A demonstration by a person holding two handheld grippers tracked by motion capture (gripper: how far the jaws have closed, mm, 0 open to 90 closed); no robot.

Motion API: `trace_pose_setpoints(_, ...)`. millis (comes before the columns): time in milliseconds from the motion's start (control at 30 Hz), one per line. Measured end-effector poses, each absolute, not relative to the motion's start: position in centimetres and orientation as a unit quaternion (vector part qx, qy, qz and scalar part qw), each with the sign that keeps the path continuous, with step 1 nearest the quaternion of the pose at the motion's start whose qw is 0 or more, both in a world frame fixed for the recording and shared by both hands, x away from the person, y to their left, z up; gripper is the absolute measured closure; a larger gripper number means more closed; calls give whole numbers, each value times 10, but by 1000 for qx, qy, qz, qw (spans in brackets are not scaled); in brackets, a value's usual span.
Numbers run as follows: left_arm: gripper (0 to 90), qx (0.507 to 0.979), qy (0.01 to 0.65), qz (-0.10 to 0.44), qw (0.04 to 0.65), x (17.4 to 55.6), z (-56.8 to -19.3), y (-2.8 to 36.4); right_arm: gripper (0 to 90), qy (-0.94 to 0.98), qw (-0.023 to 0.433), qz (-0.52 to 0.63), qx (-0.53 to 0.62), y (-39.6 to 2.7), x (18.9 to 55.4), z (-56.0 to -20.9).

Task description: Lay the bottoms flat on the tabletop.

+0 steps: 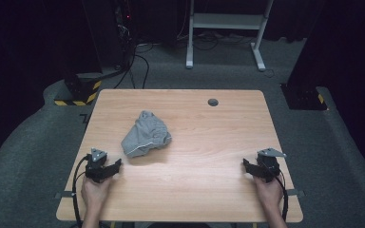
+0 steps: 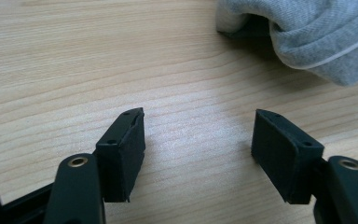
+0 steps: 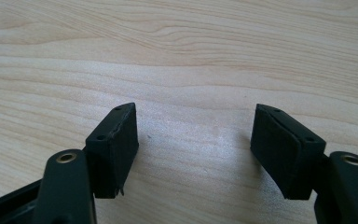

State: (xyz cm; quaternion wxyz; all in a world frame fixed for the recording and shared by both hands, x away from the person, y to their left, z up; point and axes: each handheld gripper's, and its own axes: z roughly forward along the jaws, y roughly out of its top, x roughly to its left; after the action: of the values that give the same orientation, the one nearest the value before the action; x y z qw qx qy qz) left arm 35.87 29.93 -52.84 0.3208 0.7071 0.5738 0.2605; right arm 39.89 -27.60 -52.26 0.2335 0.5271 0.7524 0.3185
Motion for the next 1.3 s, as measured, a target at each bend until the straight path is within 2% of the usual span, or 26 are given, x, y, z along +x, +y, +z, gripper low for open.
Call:
trace_pose_setpoints(400,346,709,571,256,326,358,-528,300,313,752,234,318,528,-276,399,-523)
trace_pose_setpoints(500,275,714,568,254,322,358,-528,298,313,752,234,318,528,-276,399,-523)
trace_pose_setpoints(633,228,719,563,246,326,358,-529,298,313,752,234,318,528,-276,399,-523)
trace_pose_setpoints(1300,218,721,553,217,357,354,-524,294,311,752,233,318,528,-276,399,-523)
